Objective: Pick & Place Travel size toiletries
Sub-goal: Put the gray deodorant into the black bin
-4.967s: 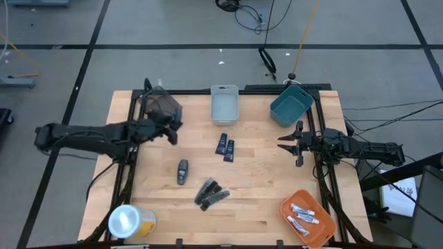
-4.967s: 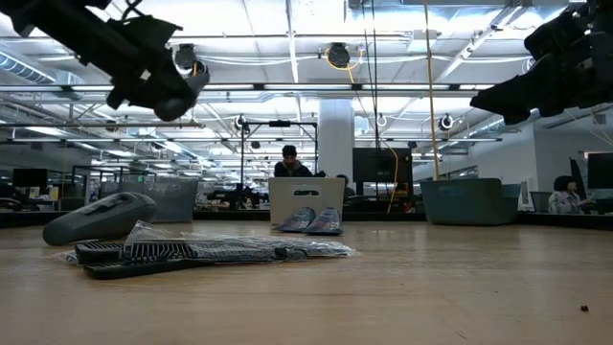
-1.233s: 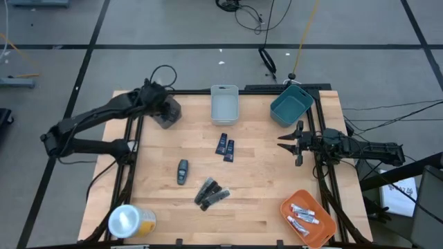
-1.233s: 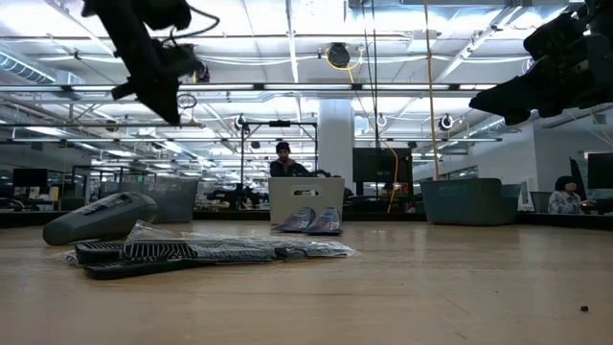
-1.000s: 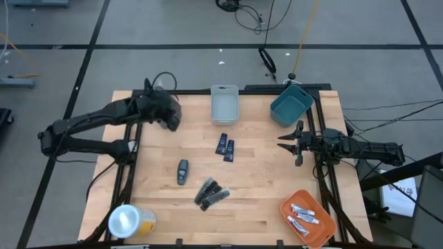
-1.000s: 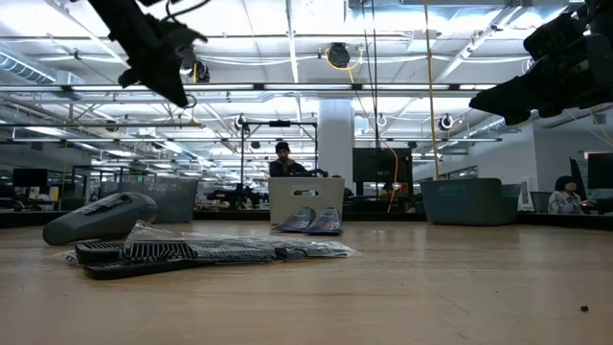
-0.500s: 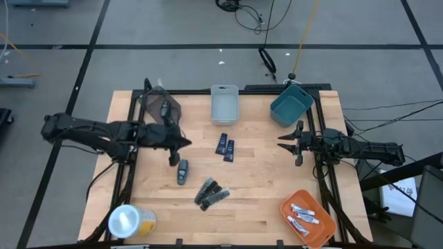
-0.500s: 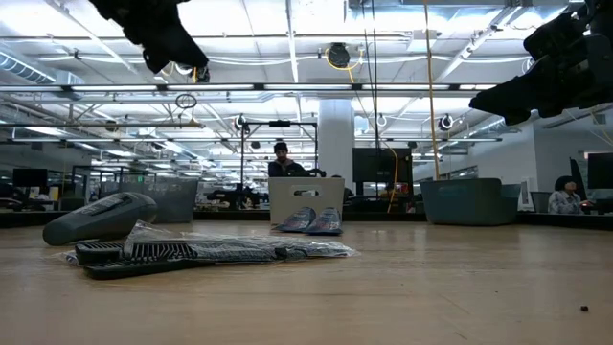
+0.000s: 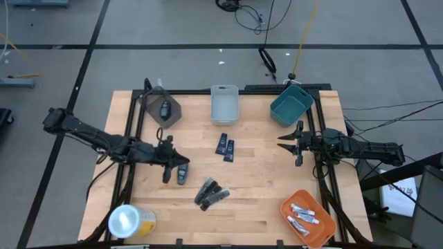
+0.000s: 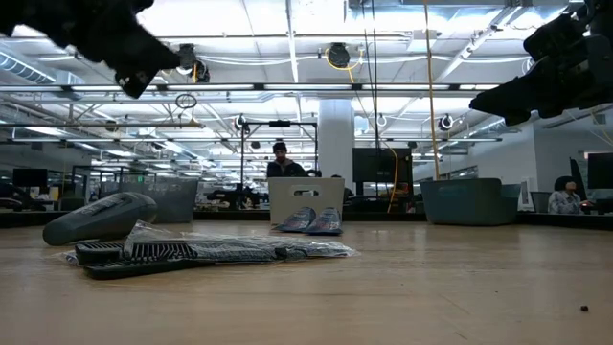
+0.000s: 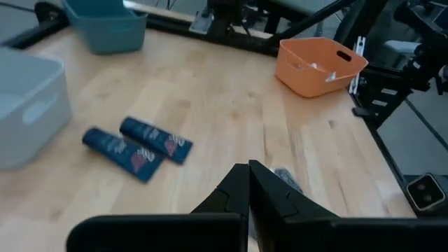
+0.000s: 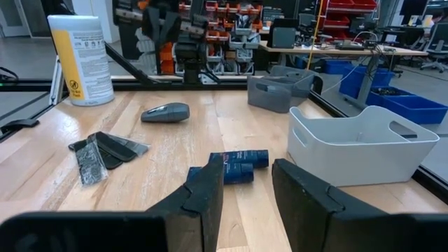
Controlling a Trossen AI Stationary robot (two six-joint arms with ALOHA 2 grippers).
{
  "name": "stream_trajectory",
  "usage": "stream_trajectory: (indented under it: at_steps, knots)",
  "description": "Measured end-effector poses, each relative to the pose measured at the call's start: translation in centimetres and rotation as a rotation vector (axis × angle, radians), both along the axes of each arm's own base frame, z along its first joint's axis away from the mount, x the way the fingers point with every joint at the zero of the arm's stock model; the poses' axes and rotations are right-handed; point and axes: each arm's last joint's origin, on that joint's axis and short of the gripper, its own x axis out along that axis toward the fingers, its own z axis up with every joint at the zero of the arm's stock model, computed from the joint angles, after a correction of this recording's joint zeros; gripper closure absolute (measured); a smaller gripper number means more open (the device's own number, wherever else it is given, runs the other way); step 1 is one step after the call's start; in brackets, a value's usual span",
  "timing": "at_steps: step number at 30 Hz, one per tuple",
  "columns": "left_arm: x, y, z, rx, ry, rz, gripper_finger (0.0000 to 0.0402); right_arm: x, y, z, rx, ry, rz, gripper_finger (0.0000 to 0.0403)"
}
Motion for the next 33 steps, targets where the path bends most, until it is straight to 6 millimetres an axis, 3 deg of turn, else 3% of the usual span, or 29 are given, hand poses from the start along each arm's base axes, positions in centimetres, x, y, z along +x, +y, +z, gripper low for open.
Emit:
stream_trajectory:
  at_steps: [14,22,33]
  knots:
    - [-3.3,-2.0,-5.6,-0.196,0.102,0.123,0.04,0.0,0.0,0.0,0.0,0.0,-0.003,0.0289]
    - [-3.6,-2.4,-5.7,-0.283,0.104,0.164,0.0401,0.0,0.0,0.0,0.0,0.0,-0.003,0.0289]
    - [-1.8,-3.5,-3.0,-0.251,0.392,0.332,0.0401,0.0,0.0,0.0,0.0,0.0,-0.003,0.0289]
